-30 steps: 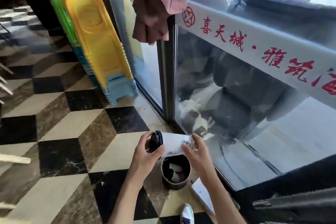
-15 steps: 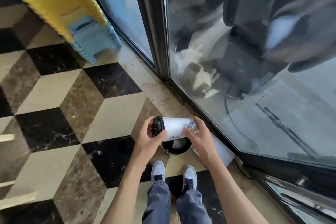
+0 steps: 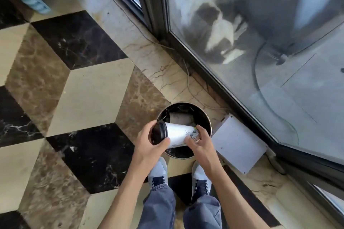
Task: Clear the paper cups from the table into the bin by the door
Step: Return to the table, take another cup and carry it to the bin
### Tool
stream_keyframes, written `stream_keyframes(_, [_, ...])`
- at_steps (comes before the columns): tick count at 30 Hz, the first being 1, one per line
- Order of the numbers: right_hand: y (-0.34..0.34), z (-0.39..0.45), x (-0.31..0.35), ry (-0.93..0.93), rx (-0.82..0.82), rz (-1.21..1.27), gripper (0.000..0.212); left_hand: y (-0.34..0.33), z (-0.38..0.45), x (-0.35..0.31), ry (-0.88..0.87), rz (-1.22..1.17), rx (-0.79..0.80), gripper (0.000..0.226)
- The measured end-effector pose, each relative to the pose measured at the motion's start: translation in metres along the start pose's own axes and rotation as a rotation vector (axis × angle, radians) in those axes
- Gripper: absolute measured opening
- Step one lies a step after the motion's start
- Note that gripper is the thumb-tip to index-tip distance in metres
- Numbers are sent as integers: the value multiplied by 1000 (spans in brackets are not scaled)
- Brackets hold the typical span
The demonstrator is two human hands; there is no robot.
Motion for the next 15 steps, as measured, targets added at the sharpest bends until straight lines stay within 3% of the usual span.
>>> stream_keyframes(10, [8,55,-33,61,-99,-70,58,-53,58,17,-64,112,-25,71])
stream_keyframes(15, [21,39,-16,91,-146,-65,64,-53,52,1,-95,90,-12,72])
Point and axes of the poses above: each hand's wrist, its own z-axis towards the middle knuckle, its own y-axis out of the back of the hand, x = y × z, the point moved 6 cm from there along z, towards the middle knuckle, and after that the axes turned 10 degrees about x, right-handed, at the moved point
